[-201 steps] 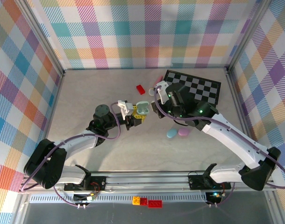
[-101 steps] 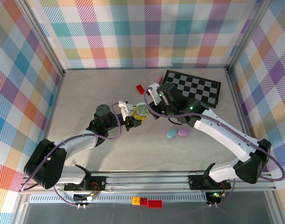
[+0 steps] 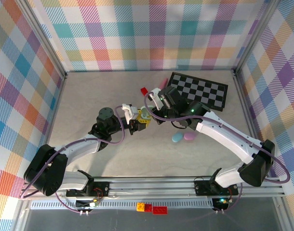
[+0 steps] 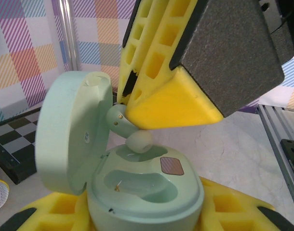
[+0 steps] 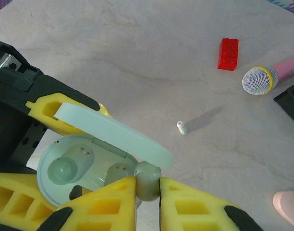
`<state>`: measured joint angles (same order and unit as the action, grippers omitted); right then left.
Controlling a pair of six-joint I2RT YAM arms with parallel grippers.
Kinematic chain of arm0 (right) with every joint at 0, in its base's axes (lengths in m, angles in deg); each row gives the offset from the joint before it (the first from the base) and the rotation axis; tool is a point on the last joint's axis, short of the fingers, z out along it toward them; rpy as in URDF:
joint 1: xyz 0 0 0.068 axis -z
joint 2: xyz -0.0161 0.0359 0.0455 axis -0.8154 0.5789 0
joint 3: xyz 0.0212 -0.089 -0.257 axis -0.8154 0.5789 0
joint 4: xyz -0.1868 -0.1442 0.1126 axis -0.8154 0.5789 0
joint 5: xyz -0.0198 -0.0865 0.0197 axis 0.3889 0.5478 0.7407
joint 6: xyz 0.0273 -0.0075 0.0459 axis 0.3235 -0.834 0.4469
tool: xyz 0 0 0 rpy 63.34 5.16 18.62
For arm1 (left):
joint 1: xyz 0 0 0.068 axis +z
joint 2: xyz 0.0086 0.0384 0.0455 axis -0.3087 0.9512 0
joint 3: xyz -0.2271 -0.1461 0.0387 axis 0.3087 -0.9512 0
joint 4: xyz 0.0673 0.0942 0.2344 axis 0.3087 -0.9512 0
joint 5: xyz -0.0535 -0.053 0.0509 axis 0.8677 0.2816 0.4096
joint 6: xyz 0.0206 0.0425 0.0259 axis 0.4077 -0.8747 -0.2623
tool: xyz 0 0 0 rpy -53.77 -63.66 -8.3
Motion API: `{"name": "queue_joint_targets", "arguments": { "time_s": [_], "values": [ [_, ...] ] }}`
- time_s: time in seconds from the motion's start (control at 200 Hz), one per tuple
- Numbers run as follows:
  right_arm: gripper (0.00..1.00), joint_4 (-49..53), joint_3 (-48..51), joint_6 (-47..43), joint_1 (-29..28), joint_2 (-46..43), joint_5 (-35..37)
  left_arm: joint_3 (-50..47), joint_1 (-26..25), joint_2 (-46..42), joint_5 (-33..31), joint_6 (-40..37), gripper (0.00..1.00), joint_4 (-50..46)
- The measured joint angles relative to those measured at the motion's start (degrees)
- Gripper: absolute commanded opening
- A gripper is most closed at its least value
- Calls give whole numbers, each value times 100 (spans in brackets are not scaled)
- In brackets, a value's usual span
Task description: Insert the wireless bluetooth earbuds into the charging case
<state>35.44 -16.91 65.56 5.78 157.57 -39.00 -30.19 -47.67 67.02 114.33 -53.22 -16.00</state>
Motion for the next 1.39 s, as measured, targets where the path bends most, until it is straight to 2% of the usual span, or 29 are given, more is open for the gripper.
{"name": "queue_joint_targets", "arguments": {
  "time_s": [0.81,0.93,1.12,1.395],
  "values": [
    [18,129,-57,-463,-72,170,-125,74,0,0,-17,28,34,-389],
    [24,131,-92,-492,-107,212,-125,74,0,0,0,42,35,-422],
    [27,131,-98,-505,-114,216,-142,74,0,-37,0,42,35,-424],
    [25,131,-114,-496,-114,216,-155,85,0,-55,0,44,35,-424]
  ]
}}
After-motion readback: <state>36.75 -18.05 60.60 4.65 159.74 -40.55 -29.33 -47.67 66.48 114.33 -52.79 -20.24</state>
